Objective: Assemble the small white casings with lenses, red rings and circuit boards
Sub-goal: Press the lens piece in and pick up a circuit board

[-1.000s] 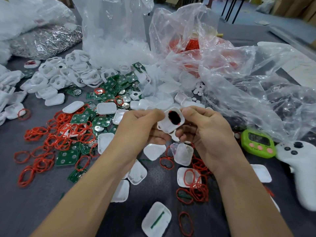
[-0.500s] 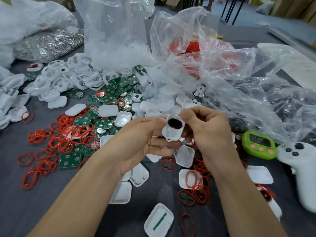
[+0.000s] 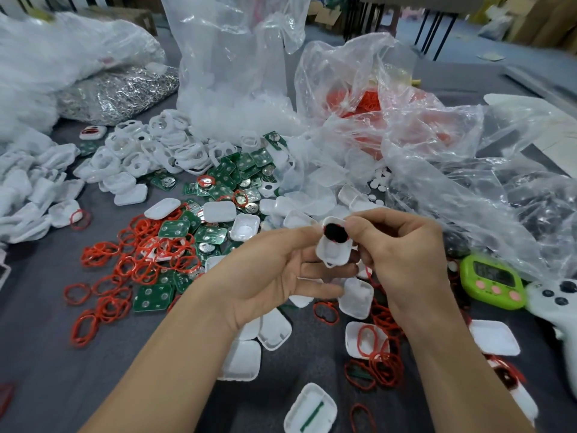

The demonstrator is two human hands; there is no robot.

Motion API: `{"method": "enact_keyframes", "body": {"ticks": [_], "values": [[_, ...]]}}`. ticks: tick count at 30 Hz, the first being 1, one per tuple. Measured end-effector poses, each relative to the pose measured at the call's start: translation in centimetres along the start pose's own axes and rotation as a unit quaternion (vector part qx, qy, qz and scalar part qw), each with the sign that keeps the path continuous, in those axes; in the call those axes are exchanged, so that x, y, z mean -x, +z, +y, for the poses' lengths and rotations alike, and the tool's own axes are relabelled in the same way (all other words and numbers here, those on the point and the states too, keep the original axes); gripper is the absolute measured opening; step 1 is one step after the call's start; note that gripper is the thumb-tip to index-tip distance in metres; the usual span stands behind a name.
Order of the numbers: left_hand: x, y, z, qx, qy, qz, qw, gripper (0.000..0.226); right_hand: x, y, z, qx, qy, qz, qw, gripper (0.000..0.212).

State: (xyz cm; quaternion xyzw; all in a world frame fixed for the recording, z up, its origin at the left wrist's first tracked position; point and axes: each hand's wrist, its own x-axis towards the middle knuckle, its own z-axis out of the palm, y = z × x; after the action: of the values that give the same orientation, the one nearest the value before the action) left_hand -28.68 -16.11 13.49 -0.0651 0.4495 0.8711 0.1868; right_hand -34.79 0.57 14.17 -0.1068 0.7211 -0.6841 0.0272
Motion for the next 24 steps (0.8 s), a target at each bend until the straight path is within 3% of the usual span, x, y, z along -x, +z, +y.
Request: {"method": "enact_keyframes", "body": {"ticks": [5,9,11,14,19,21,23,24], "values": [[-0.2,-0.2,-0.1,0.046,0.016,-0.028,0.998,0.042,-0.1,0.3,-0.7,-0.002,0.006,-0.027,1.0,0.01],[0.0,-0.6,0.5,0.093,0.034,0.004,0.995,0.042,-1.2,0.7,-1.0,-0.038,0.048,-0.025,0.998,0.017],[0.2,-1.1,1.0,0.119,0.047,0.029,0.991,0.04,-2.5,1.4,-1.3,-0.004,0.047,-0.02,0.999,0.022],[0.7,-2.2,2.0,0.146,0.076,0.054,0.985,0.038,-5.7,3.7,-2.0,0.149,0.0,-0.056,0.987,0.025],[1.7,-4.5,3.5,0.201,0.132,0.066,0.968,0.038,-9.8,10.0,-2.6,0.368,-0.076,-0.256,0.891,0.016],[2.1,-5.2,3.9,0.223,0.149,0.068,0.961,0.043,-10.7,12.6,-2.1,0.451,-0.104,-0.327,0.824,0.018],[2.2,-5.7,4.1,0.238,0.162,0.081,0.954,0.048,-11.2,14.3,-1.9,0.572,-0.16,-0.327,0.735,0.033],[2.2,-5.7,4.2,0.242,0.166,0.087,0.952,0.046,-11.3,14.7,-2.0,0.598,-0.173,-0.319,0.715,0.036]]}}
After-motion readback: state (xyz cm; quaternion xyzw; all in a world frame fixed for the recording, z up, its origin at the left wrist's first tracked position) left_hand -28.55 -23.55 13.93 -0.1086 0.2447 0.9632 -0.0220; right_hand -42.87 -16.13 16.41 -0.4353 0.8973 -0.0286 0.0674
